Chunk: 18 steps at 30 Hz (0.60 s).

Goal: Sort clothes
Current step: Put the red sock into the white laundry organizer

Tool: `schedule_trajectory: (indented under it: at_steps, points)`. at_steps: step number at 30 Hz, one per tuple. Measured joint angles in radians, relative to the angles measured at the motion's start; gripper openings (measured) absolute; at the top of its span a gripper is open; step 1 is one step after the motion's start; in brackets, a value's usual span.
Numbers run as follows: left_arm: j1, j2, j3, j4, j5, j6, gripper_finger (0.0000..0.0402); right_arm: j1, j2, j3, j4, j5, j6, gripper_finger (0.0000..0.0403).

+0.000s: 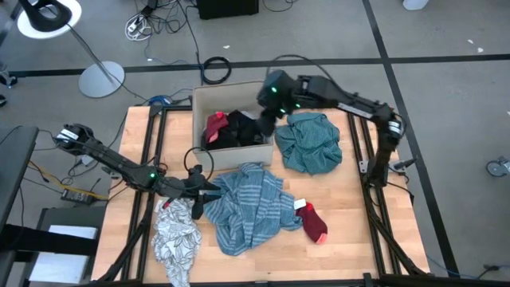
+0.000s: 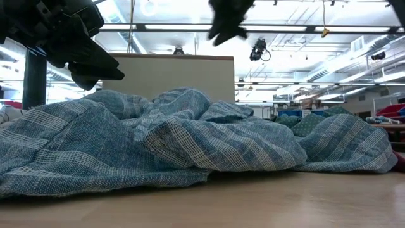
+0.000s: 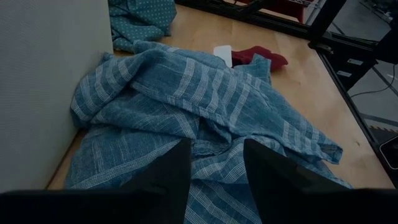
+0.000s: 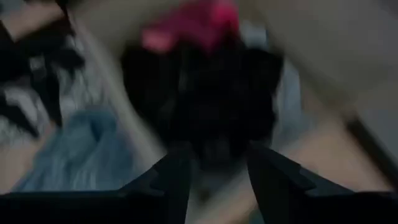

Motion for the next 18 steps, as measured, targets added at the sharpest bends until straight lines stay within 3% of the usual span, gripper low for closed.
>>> schedule_trajectory:
  at_steps: [4,9,18]
  points:
    - [0.000,0.000,0.000,0.000,0.000,0.000,0.0152,0.131,-0.066,0.000,-0.224,0.183,0.153,0.0145]
    - [0.000,0.000,0.000,0.000,0.000,-0.001,0.0152,0.374,-0.104,0.000,-0.421,0.434,0.351,0.0138]
    - [0.000,0.000,0.000,0.000,0.000,-0.006,0.0152,0.788,-0.110,-0.114,-0.474,0.621,0.755,0.0137]
